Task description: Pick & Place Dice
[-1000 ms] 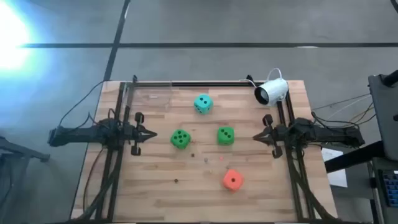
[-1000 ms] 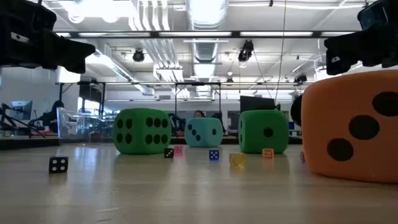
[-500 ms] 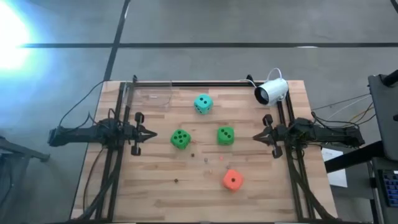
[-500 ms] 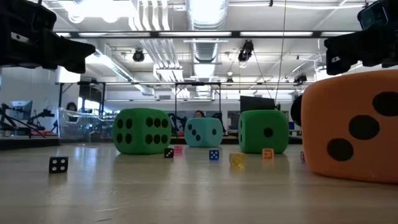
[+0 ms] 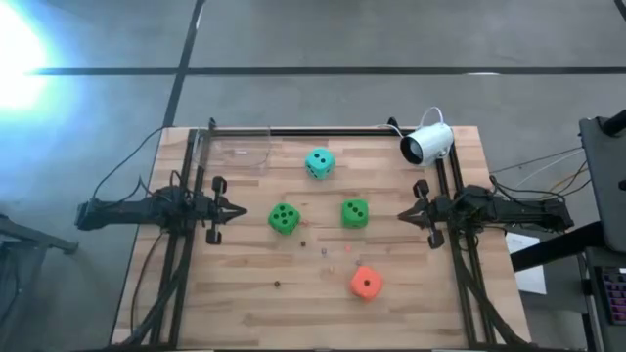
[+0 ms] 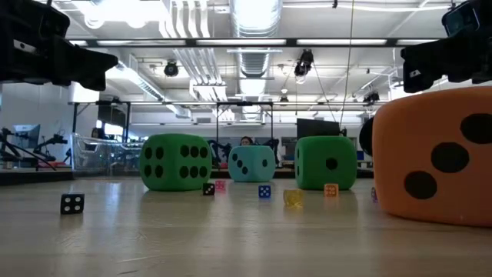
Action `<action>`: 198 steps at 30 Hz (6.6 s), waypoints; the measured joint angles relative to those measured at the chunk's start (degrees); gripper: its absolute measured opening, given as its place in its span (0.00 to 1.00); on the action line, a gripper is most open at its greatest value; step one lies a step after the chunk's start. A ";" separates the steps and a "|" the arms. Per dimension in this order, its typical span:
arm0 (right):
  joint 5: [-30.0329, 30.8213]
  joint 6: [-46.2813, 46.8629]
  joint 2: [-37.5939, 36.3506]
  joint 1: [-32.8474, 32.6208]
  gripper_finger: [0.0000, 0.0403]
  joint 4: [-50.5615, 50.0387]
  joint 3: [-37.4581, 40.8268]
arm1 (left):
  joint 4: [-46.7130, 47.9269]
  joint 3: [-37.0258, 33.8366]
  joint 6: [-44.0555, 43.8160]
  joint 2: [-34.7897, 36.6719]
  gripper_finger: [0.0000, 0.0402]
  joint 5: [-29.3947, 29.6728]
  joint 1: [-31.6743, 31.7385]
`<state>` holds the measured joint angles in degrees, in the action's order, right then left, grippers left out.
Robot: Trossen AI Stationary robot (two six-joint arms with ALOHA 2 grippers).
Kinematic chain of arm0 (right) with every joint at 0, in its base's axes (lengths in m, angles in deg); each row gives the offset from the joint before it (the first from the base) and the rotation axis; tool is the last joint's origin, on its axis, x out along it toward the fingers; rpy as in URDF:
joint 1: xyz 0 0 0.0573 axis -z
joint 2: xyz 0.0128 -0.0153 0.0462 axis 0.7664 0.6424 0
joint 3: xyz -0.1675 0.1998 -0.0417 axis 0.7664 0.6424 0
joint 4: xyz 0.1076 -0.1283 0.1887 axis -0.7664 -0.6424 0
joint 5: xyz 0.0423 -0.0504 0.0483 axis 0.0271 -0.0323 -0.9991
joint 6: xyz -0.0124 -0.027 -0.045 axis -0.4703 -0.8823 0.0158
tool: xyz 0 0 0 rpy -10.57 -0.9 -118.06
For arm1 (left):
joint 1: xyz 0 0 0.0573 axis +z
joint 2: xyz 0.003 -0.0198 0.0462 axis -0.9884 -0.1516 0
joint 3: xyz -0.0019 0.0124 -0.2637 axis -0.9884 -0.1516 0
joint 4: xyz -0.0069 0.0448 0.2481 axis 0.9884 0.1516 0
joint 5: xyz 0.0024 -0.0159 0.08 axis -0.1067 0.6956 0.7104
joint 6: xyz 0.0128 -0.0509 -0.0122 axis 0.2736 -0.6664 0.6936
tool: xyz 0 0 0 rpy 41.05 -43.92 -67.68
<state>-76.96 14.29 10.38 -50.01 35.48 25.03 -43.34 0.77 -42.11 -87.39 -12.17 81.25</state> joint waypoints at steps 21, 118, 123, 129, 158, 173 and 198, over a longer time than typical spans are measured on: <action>0.00 0.00 0.04 0.01 0.07 0.53 0.00 | -0.01 0.01 0.00 -0.01 0.05 0.01 0.01; 6.58 1.03 30.92 0.01 0.07 -31.10 -43.36 | -4.55 0.00 -23.43 -0.04 0.02 0.31 -0.02; 6.58 1.38 30.62 0.01 0.07 -30.77 -43.34 | -9.62 0.21 -20.69 -0.02 0.01 0.45 -0.04; 6.58 1.36 30.02 0.01 0.07 -30.75 -43.34 | -5.05 6.39 -20.63 -4.68 0.01 1.66 -0.04; 7.04 -6.48 29.97 0.01 0.07 -30.82 -43.32 | 31.59 44.20 -25.27 -57.74 0.00 6.45 -2.51; 12.19 -7.72 29.97 -0.01 0.07 -30.82 -43.31 | 40.80 53.03 -35.61 -59.99 0.00 7.60 -2.56; 12.02 -7.59 30.03 -0.01 0.07 -30.91 -43.30 | 53.83 66.42 -45.30 -77.46 0.00 11.87 -3.39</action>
<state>-64.94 6.70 40.42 -50.02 4.58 -18.27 10.49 67.20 -87.40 -164.85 -0.30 77.86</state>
